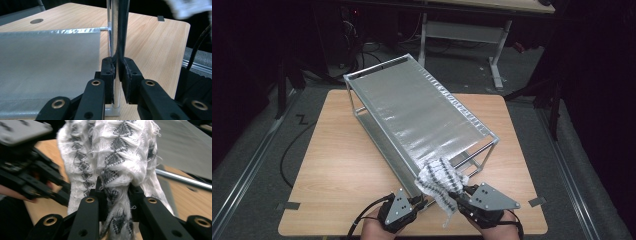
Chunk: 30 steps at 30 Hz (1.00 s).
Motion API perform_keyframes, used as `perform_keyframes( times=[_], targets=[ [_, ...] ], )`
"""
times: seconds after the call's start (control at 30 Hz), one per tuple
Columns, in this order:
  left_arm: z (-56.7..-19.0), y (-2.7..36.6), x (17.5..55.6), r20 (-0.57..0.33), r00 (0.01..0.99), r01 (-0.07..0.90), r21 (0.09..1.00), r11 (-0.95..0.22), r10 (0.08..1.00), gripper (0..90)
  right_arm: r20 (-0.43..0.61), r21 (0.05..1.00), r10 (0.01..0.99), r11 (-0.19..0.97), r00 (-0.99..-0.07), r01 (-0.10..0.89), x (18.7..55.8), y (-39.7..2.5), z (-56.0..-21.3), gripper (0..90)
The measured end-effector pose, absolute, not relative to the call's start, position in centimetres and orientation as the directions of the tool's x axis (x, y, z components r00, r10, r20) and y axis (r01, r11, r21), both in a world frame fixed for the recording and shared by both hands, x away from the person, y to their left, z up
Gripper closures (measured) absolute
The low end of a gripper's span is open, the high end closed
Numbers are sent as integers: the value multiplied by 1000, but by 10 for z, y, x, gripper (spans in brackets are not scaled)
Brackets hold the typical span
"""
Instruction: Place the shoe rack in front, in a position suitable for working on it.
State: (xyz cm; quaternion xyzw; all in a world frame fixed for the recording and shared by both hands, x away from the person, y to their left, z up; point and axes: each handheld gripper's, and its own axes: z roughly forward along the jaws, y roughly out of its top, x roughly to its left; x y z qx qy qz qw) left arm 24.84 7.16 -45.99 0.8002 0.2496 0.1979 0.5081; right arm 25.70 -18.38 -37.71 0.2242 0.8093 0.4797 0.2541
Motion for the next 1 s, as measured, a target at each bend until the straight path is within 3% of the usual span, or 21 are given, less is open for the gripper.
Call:
perform_keyframes(
  times=[0.3, 0.63, 0.8, 1.0],
  targets=[
    [-460, 72, 249, 63, 799, 198, 911, -361, 598, 801, -148, 859, 701, 441, -698, 261, 293, -217, -406, 762],
    [-460, 72, 249, 61, 801, 198, 911, -361, 595, 801, -123, 797, 734, 474, -668, 375, 317, -226, -437, 761],
    [-460, 72, 249, 60, 801, 200, 911, -361, 595, 801, -121, 828, 776, 423, -619, 367, 321, -239, -426, 758],
    [-460, 72, 249, 61, 800, 200, 911, -362, 597, 802, -37, 871, 863, 276, -504, 407, 331, -267, -410, 757]
  ],
)
